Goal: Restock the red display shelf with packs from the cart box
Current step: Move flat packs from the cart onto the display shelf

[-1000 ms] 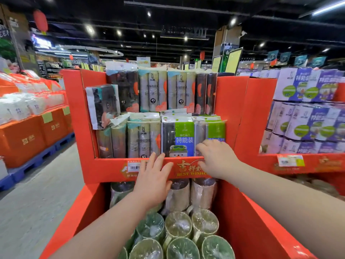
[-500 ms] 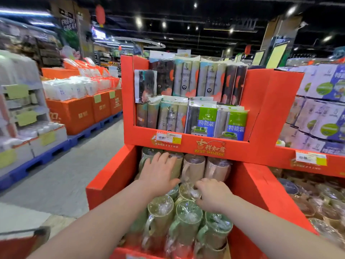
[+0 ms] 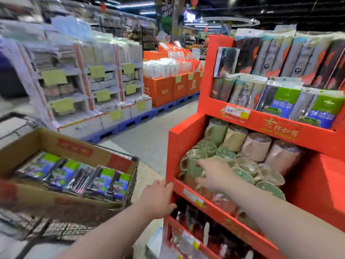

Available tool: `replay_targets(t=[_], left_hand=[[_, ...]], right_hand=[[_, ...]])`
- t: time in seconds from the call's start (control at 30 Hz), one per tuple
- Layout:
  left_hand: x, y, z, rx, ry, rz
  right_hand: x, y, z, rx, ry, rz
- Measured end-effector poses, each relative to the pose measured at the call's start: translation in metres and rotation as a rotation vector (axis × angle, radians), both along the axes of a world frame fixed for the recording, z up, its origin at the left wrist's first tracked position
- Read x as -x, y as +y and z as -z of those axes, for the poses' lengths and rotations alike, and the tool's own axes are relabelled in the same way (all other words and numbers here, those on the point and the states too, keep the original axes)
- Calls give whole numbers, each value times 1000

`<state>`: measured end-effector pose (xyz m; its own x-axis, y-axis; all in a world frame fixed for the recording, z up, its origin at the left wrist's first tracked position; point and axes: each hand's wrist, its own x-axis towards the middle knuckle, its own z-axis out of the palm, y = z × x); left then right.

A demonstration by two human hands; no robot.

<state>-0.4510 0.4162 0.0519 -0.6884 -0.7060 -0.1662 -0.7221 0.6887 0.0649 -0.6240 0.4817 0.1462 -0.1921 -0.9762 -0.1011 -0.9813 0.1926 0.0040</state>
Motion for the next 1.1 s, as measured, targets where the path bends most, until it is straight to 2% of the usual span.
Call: replay_targets(t=[0.2,0.4,0.8,1.1], left_hand=[[-79,1,19,-56,-67,-193],[-151,-18,26,-117,-82,-297],[-304,-116,35,-103,-115,-305],[-344,-177,29,-79,-59,-254]], right_hand=[[-66,-31,6,65,-62,-150],[-134,-76,15,65,-103,-231],[-271,-153,98,-157,-152,-176],[-306,-170,149,-319,-175,-92]])
